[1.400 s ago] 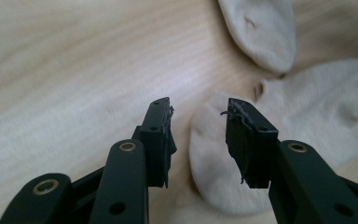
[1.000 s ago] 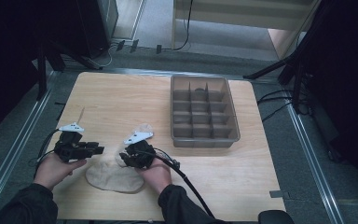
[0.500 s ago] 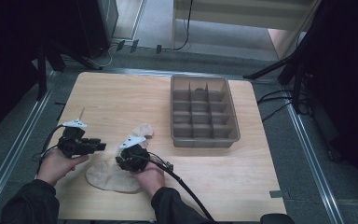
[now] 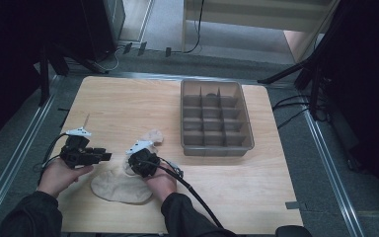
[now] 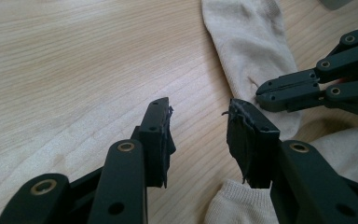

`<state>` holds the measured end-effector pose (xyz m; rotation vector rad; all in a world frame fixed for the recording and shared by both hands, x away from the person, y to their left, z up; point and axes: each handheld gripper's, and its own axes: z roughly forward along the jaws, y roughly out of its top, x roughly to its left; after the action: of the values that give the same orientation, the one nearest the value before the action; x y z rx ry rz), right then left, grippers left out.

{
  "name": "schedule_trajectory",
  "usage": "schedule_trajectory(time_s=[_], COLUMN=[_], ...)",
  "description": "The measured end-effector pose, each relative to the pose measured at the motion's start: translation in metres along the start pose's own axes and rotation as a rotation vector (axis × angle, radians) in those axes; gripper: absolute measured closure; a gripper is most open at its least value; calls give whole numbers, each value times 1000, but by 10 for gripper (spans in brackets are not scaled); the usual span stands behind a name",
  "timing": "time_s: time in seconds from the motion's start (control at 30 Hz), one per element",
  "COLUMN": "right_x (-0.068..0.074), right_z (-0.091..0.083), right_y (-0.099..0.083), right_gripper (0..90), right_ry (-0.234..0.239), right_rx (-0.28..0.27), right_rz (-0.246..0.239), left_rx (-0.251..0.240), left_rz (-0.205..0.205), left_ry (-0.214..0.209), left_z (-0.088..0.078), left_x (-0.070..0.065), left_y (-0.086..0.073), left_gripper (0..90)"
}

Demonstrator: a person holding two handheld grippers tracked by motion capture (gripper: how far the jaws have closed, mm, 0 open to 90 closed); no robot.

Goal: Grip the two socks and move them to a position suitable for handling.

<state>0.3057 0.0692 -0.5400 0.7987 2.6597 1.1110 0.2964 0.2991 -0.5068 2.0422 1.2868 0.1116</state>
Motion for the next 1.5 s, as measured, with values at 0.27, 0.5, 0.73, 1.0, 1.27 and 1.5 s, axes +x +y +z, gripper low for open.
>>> schedule_trajectory(time_s=[0.27,0.5,0.73,1.0,1.27,1.5], right_x=[-1,8,13,17,10,7], right_z=[-8,1,10,11,9,-15], right_y=[9,8,4,-2,-2,22], right_gripper=[849,604,577,698,833,844], right_ry=[38,48,25,-40,-27,62], right_rx=[-54,-71,-39,-61,-52,-70], right_rz=[37,26,17,-48,-42,-42], left_rx=[1,2,4,17,14,-1], left_rz=[-3,-4,-9,-13,-19,-41], left_ry=[2,0,0,2,1,-4], left_z=[0,0,-1,0,-1,-5], left_x=[2,2,4,4,5,7], left_y=[-1,-1,-2,-3,-5,-5], left_gripper=[590,589,588,586,587,590])
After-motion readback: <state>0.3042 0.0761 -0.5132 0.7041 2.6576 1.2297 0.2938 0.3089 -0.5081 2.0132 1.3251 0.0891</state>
